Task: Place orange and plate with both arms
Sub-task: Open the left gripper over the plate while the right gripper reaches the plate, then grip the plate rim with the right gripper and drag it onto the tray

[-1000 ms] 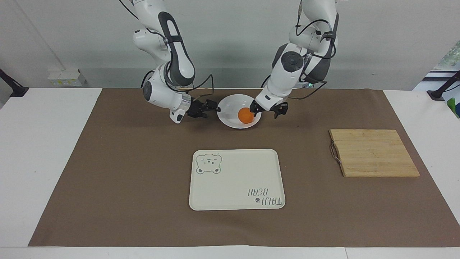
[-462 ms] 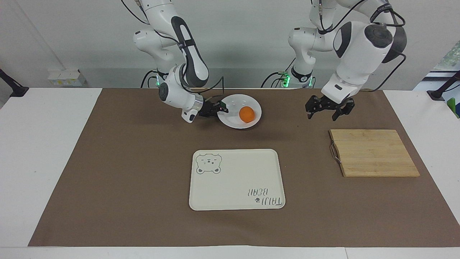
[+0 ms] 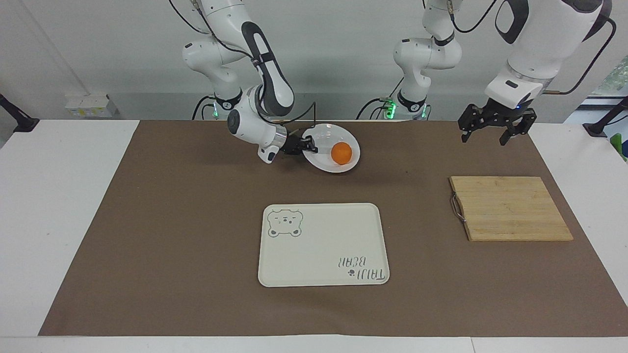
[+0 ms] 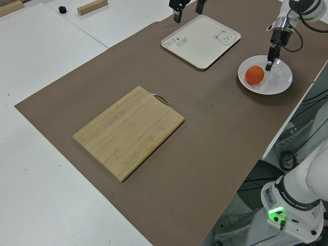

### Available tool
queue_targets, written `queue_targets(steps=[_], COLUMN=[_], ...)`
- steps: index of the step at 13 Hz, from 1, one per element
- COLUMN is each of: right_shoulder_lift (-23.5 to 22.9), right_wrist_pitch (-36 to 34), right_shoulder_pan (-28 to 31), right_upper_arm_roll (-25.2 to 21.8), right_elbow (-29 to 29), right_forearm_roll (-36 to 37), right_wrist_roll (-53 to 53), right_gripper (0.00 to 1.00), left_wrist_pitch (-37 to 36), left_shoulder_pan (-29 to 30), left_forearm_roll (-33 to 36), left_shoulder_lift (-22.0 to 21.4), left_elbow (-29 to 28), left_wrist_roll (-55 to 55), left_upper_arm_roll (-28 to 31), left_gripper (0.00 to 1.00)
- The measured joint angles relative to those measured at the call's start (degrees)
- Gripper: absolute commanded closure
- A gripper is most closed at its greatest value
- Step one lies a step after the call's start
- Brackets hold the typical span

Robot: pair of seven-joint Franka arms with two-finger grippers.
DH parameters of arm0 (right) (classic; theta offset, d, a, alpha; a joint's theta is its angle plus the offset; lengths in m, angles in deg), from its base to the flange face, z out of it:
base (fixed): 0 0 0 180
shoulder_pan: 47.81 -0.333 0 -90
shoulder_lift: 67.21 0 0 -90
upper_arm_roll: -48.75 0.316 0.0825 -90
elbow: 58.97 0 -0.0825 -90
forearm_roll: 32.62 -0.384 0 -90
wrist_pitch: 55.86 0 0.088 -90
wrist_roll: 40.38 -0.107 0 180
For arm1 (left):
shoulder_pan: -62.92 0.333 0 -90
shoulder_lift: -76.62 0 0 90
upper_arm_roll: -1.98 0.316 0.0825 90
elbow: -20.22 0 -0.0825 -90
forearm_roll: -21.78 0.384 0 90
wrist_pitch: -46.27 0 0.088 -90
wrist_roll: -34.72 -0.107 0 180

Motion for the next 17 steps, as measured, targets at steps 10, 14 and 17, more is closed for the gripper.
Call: queue_targets(steps=[10, 14, 17], right_shoulder_lift=[-2.02, -5.36, -9.2], right_wrist_pitch=[-5.4, -7.82, -7.72], right_shoulder_pan=[8.41, 12.46, 13.68], right_upper_arm_roll=[-0.14, -0.24, -0.35], right_elbow=[-4.21, -11.08, -17.79], right_forearm_roll=[-2.94, -3.29, -3.48], right_wrist_roll=[12.59, 14.44, 14.16], right_gripper=[1.0, 1.0, 1.0], left_wrist_pitch=[-4.18, -4.18, -4.18], left_shoulder_pan=[1.78, 1.99, 2.6], left_forearm_roll=[0.09, 0.08, 0.08], left_shoulder_lift=[-1.56, -1.56, -1.56], left_elbow=[-0.55, -0.73, -0.73], left_wrist_roll=[-1.4, 1.81, 2.13], left_upper_arm_roll=[0.73, 0.65, 0.75], left_gripper=[0.0, 0.0, 0.0])
